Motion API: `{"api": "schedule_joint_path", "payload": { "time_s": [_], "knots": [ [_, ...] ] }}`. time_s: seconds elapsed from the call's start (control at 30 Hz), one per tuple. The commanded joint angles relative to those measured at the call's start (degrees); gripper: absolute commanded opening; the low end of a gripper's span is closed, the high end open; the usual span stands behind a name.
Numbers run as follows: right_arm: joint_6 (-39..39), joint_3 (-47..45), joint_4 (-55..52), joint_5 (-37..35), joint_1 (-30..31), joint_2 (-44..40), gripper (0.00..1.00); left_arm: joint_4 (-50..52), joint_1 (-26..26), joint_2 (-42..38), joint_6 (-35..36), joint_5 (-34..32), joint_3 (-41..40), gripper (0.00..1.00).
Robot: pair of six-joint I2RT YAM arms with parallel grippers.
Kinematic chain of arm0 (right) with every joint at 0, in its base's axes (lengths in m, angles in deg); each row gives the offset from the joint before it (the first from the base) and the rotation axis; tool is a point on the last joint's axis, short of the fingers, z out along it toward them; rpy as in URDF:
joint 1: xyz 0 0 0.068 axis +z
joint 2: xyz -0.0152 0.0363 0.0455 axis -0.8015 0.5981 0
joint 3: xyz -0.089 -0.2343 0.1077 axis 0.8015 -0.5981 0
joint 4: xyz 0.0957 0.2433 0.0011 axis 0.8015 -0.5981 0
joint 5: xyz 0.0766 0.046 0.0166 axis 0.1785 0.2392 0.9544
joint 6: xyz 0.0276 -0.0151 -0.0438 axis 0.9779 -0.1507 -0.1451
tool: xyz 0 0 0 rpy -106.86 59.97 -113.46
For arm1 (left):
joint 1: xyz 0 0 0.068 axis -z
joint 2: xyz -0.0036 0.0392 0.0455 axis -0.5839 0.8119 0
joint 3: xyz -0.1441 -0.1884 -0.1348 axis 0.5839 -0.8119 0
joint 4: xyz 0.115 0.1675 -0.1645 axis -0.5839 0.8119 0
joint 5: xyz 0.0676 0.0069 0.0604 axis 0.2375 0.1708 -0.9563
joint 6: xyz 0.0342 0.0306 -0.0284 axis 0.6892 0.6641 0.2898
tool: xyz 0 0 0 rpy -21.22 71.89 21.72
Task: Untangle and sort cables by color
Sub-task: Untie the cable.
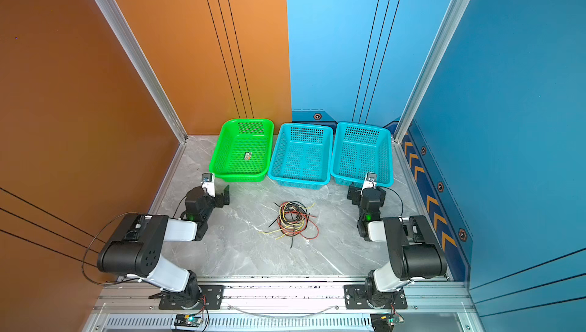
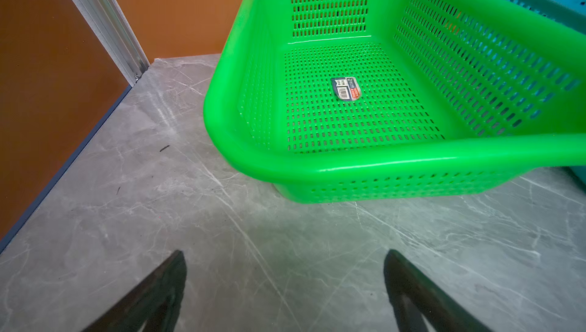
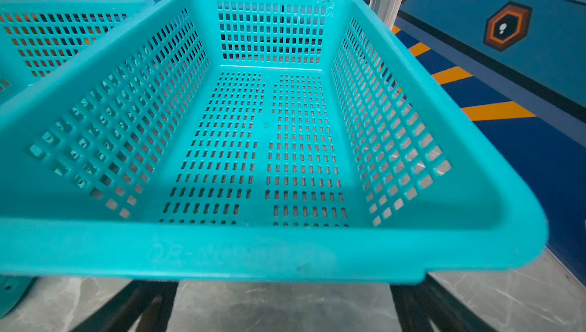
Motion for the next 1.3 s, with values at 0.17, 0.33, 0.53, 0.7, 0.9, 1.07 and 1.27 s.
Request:
{"api": "schedule_joint_path", "payload": {
  "time_s": [0.17,0.33,0.53,0.7,0.9,1.07,1.27],
  "knots": [
    [-0.67,0.89,0.85,0.49,-0.22,0.73,1.0,-2.3,0.62,0.24,1.28,-1.94,-0.44,0.97],
    [-0.48,0.97,0.62,0.97,-0.48,0.76,1.0,-1.75,0.27,0.33,1.1,-1.77,-0.08,0.98],
    [-0.59,0.93,0.66,0.86,-0.39,0.7,1.0,-1.47,0.18,0.47,0.93,-1.84,0.05,0.98],
    [-0.57,0.86,0.75,0.76,-0.3,0.72,1.0,-1.18,0.09,0.36,0.88,-1.86,0.24,0.98],
    [-0.62,0.85,0.75,0.72,-0.3,0.71,1.0,-1.18,0.09,0.48,0.92,-1.85,0.24,0.98],
    [-0.57,0.81,0.75,0.75,-0.3,0.73,1.0,-1.15,0.1,0.44,0.64,-2.34,0.32,0.98],
    [-0.72,1.77,-4.75,-10.43,2.94,-4.86,1.0,4.35,2.94,-4.6,1.18,-11.94,1.34,0.98]
  ]
}}
